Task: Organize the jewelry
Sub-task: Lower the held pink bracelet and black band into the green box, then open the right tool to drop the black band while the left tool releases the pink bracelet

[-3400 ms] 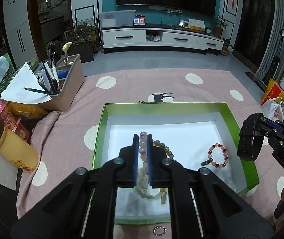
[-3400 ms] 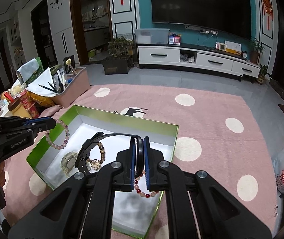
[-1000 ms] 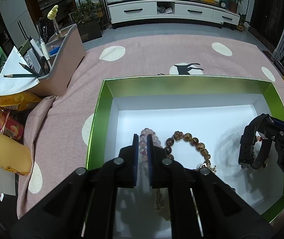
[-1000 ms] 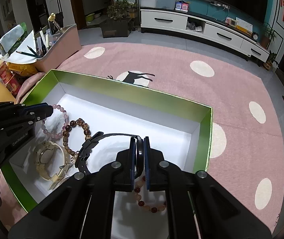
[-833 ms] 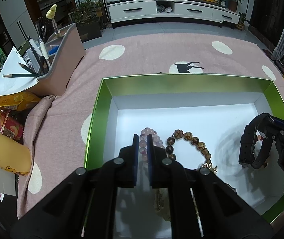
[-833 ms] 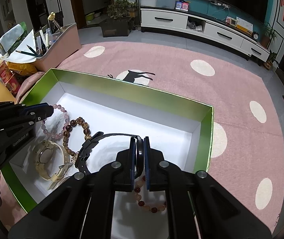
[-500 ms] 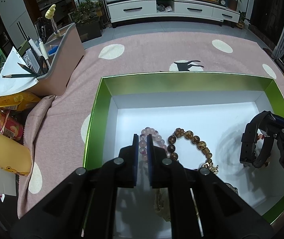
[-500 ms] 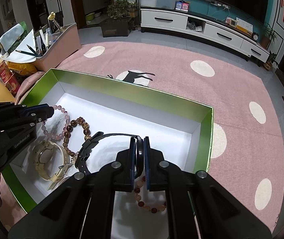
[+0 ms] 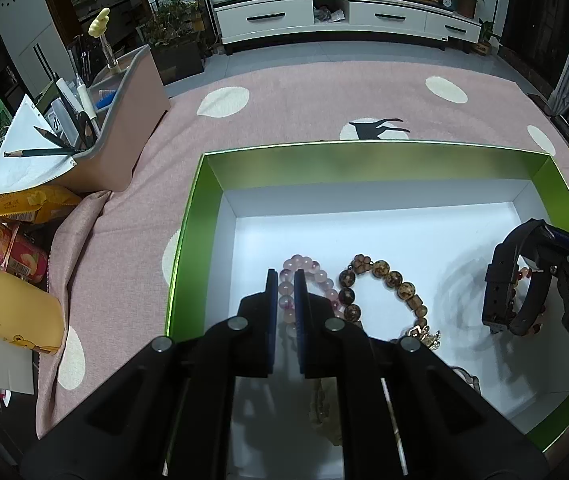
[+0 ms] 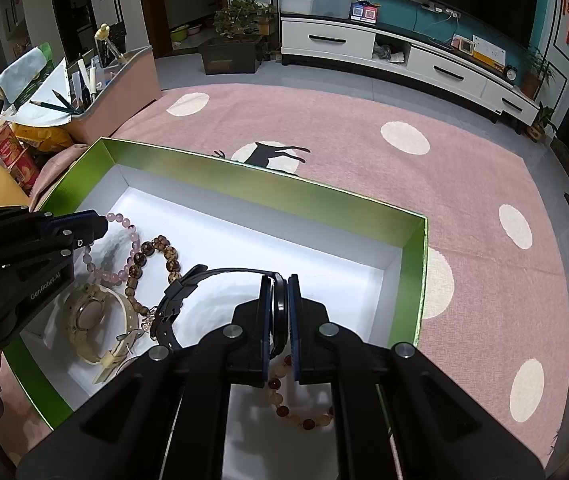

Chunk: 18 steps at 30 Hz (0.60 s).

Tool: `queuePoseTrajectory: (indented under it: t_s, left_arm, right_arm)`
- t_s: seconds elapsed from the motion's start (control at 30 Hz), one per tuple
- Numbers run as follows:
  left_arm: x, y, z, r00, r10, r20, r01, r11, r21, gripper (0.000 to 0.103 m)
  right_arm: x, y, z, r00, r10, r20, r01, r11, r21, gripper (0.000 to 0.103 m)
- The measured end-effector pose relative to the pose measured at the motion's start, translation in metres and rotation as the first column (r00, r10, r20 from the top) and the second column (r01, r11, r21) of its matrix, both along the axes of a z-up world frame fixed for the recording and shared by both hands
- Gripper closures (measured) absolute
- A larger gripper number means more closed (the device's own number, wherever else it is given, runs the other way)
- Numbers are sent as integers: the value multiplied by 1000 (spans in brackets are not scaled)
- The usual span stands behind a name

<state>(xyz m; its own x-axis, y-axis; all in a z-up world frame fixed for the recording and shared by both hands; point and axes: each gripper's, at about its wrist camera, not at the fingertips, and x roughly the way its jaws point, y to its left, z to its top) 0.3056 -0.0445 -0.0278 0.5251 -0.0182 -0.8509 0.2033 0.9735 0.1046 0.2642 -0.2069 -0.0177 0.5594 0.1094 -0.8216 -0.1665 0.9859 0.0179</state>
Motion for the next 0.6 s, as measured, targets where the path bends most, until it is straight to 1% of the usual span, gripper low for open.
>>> queuePoseTrajectory:
  t_s: [0.37,0.53,0.6]
  left_arm:
    - [0,4,0,1000,9,-4,-9,1000,0,95]
    - [-1,4,1,1000,7,-1,-7,1000,0,95]
    - [-1,4,2,1000,7,0,-7,1000,-1,94]
  right_arm:
    - [0,-2,0,1000,-16,-2,16,1000,0,95]
    - [-1,-5,1,1000,-28,-1,28,1000,2,88]
    - [-2,-6,2,999,-32,3,32,999,6,88]
